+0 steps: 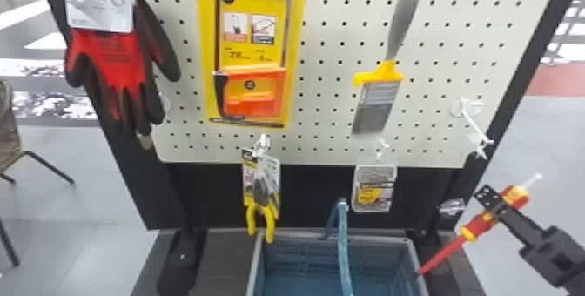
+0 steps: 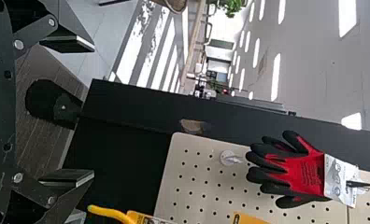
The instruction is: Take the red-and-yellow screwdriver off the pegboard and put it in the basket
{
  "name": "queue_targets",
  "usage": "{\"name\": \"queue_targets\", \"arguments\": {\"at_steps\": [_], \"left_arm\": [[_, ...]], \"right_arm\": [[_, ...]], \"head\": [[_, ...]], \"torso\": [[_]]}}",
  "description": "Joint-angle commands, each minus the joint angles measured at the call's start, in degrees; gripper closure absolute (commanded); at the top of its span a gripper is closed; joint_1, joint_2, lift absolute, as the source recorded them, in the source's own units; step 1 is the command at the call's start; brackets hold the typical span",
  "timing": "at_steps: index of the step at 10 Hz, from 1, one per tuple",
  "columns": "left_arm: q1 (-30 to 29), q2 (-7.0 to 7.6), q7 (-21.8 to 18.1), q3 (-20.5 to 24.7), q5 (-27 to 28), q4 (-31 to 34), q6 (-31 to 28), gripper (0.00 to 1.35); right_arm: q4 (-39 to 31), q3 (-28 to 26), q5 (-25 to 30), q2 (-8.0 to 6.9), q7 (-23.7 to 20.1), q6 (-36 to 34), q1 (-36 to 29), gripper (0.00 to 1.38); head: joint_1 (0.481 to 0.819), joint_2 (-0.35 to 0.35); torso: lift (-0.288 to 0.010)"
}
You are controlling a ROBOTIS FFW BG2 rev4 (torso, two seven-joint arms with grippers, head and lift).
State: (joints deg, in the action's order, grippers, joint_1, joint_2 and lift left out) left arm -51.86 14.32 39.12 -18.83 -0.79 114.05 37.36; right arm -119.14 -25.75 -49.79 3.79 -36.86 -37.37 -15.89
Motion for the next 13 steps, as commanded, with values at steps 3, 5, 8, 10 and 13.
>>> {"name": "queue_targets", "arguments": {"at_steps": [3,5,8,10,13], "left_arm": [[-0.34,-1.40,-1.85,1.33,0.09,-0.49,0.26,0.33],[-0.59,-2.11,-2.82,1.86,0.18,-0.63,0.34,0.33],[-0.34,-1.93,-2.99,1.86,0.18,-0.63,0.34,0.33],[0.15,-1.84,-3.35,1.77,0.09,-1.05,0.43,0.33],[0.40,-1.84,-3.43,1.69,0.09,-1.20,0.43,0.33]], "right_arm": [[1.78,1.94,0.30,-2.56,3.11,8.90,-2.97,1.21],[1.50,3.17,-0.05,-3.84,5.75,14.87,-5.80,1.21],[2.62,7.91,-1.10,-3.84,10.14,21.55,-8.75,1.21],[2.76,11.34,-0.75,-3.84,11.19,23.84,-9.62,1.21],[4.73,15.65,-0.84,-3.84,11.81,25.24,-9.74,1.21]], "head": [[0.549,0.000],[0.549,0.000],[0.549,0.000],[0.549,0.000],[0.549,0.000]], "torso": [[-0.100],[-0.100],[-0.100],[-0.100],[-0.100]]}}
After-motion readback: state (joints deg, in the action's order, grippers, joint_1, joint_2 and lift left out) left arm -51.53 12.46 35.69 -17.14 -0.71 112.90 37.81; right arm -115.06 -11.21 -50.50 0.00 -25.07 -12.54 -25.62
